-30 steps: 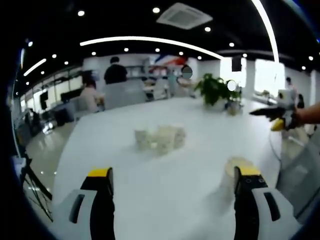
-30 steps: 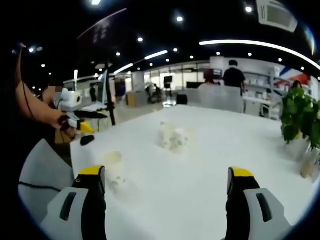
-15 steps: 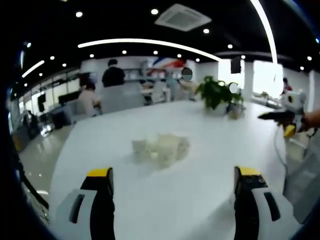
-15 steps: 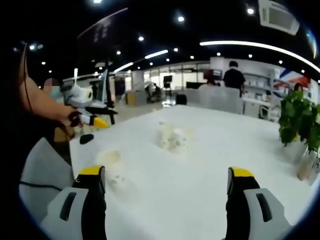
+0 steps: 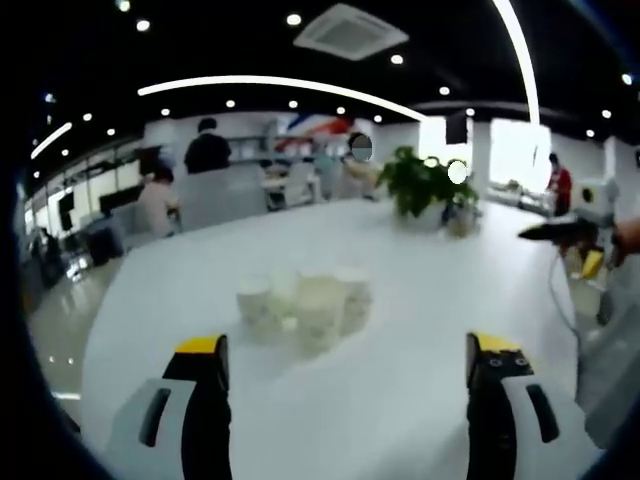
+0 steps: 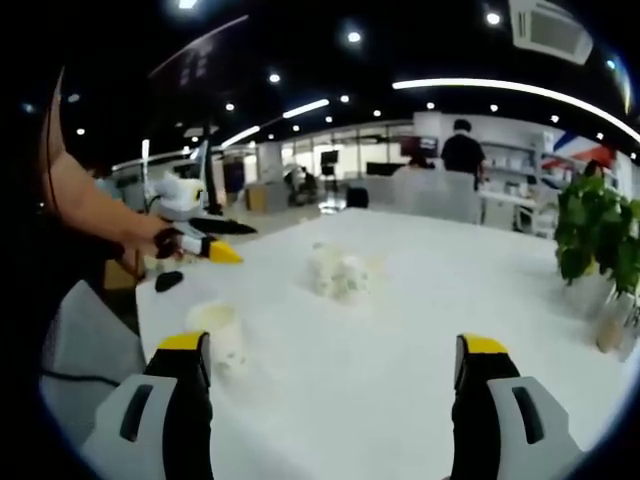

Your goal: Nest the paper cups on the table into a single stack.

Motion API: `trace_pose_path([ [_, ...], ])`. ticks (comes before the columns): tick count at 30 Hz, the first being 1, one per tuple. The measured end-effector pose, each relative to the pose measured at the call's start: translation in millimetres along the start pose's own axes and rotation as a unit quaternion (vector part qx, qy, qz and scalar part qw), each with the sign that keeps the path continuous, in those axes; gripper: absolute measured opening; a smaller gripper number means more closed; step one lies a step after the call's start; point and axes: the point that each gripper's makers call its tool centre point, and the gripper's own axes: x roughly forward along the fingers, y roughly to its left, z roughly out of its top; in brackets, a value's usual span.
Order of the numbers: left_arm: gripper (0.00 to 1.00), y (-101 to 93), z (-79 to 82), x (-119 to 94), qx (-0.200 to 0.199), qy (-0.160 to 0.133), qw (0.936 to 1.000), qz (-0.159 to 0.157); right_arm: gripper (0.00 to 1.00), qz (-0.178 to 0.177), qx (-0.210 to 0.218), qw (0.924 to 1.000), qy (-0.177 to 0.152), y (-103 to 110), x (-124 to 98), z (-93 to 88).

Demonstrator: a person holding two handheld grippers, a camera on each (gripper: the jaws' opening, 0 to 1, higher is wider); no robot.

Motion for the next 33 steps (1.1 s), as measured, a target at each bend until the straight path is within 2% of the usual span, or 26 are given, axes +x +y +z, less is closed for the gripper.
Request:
trace_pose_path([
  [5,0.93,2.6,-4.5,14.0,-0.005,-0.001,1.0000,-0.002,1.00,-0.005,0.001,1.0000,0.002,-3.7,-0.6,-1.7],
  [10,0.94,6.0,-11.2,30.8,-0.003,-0.002,1.0000,-0.008,1.00,-0.006,-0.005,0.9999,0.007,-1.5,-1.1,-5.5],
  [13,0.89,5.3,-11.9,36.3,-0.002,-0.004,0.9999,-0.012,0.99,-0.010,-0.001,0.9999,0.007,-2.4,-2.1,-6.9],
  [15,0.89,5.2,-10.7,40.4,0.005,-0.007,0.9999,-0.010,0.99,-0.013,0.005,0.9999,0.007,-2.7,-2.9,-6.8],
  [19,0.88,6.2,-14.7,52.0,0.005,0.003,0.9999,-0.015,0.99,-0.013,0.007,0.9999,0.007,-2.1,-2.2,-6.2],
  [26,0.85,9.6,-11.4,69.1,0.017,0.005,0.9996,-0.021,0.99,-0.011,0.005,0.9998,0.014,-1.3,-5.4,-8.7],
  [30,0.81,1.4,-12.5,77.0,0.031,0.013,0.9991,-0.025,0.99,-0.014,0.009,0.9997,0.018,-5.2,-7.0,-12.5],
  [33,0.80,9.6,-13.4,82.9,0.036,0.016,0.9988,-0.028,0.99,-0.014,0.010,0.9996,0.021,-6.3,-5.6,-15.4],
])
